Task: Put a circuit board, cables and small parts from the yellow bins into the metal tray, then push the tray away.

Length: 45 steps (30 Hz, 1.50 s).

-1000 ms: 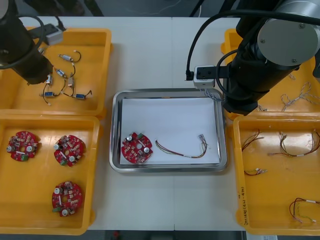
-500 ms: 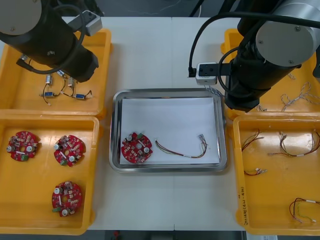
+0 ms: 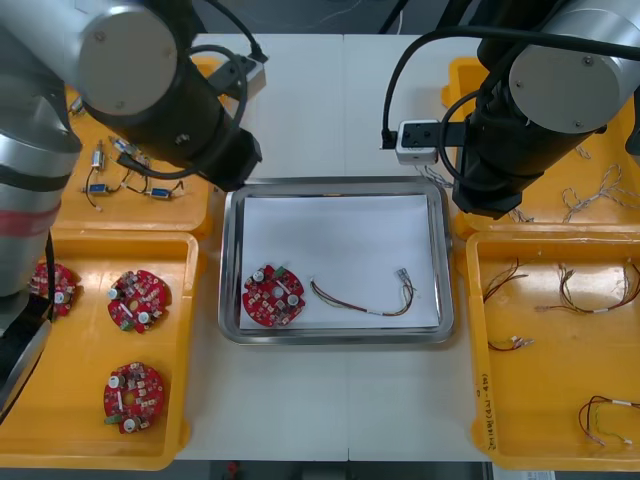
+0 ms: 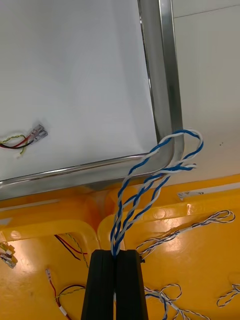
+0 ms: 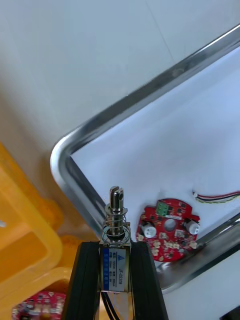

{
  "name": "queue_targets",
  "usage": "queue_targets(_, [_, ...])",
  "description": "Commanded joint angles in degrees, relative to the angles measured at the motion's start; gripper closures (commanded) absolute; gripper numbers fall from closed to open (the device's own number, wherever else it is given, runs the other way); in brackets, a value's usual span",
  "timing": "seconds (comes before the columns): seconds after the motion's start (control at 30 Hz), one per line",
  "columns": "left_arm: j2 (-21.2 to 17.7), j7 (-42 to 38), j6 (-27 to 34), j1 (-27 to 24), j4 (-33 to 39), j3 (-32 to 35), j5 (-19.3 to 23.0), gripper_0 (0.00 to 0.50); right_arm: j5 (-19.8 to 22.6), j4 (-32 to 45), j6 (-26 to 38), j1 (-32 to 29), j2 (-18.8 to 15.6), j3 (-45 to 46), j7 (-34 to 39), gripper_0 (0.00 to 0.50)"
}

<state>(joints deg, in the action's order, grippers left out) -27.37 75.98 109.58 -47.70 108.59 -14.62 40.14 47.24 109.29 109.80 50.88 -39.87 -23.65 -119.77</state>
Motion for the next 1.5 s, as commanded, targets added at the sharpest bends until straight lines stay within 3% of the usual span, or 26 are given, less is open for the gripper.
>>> queue_targets(0.03, [1.27,-15.07,0.42,-2.66,-0.14,-6.03,-0.15,0.5,-0.75,0.4,0.2,2.47,-1.79,0.19,1.47,0.5])
queue_targets(0.2, [1.27,-19.37,0.42,-2.66,-2.95,-9.72,0.47,0.5,-0.83,0.4,0.2,2.47,-2.14,0.19,1.82,0.5])
queue_targets(0.33, [1.27,-22.1,-2.97,-2.66,-5.15,-12.36,0.29,0.5,-0.75,0.4,0.2,2.38,-2.49,0.19,1.91,0.5])
queue_targets(0.97, [1.18,-23.07,-21.25,-2.66,-18.51,-20.8,-1.82,0.499,-0.66,-0.57,0.2,2.47,-2.67,0.19,3.05,0.5])
queue_targets(1.17, [1.09,-23.15,-22.22,-2.57,-19.03,-21.32,-1.99,0.497,-0.66,-0.57,0.2,2.38,-2.67,0.19,3.32,0.5])
queue_targets(1.23, [1.09,-23.15,-22.22,-2.57,-19.03,-21.32,-1.99,0.445,-0.57,-0.57,0.2,2.47,-2.67,0.19,3.32,0.5])
queue_targets(1.27, [1.09,-23.07,-22.22,-2.57,-19.03,-21.32,-1.99,0.322,-0.57,-0.57,0.2,2.38,-2.67,0.19,3.41,0.5])
queue_targets(1.3, [1.0,-23.15,-22.22,-2.57,-19.03,-21.32,-1.99,0.233,-0.57,-0.57,0.2,2.38,-2.67,0.19,3.49,0.5])
queue_targets(1.33, [1.0,-23.15,-22.22,-2.57,-19.03,-21.32,-1.99,0.194,-0.57,-0.57,0.2,2.47,-2.67,0.19,3.49,0.5])
queue_targets(1.4, [1.0,-23.15,-22.22,-2.31,-19.03,-21.32,-1.99,0.064,-0.48,-0.57,0.2,2.38,-2.67,0.19,3.67,0.5])
queue_targets(1.47, [1.0,-23.07,-22.22,-2.31,-19.03,-21.32,-2.26,0.0,-0.4,-0.65,0.2,2.38,-2.67,0.19,3.67,0.5])
queue_targets(1.5, [1.0,-23.07,-22.22,-2.31,-19.03,-21.32,-2.26,0.0,-0.31,-0.57,0.2,2.38,-2.67,0.19,3.76,0.5])
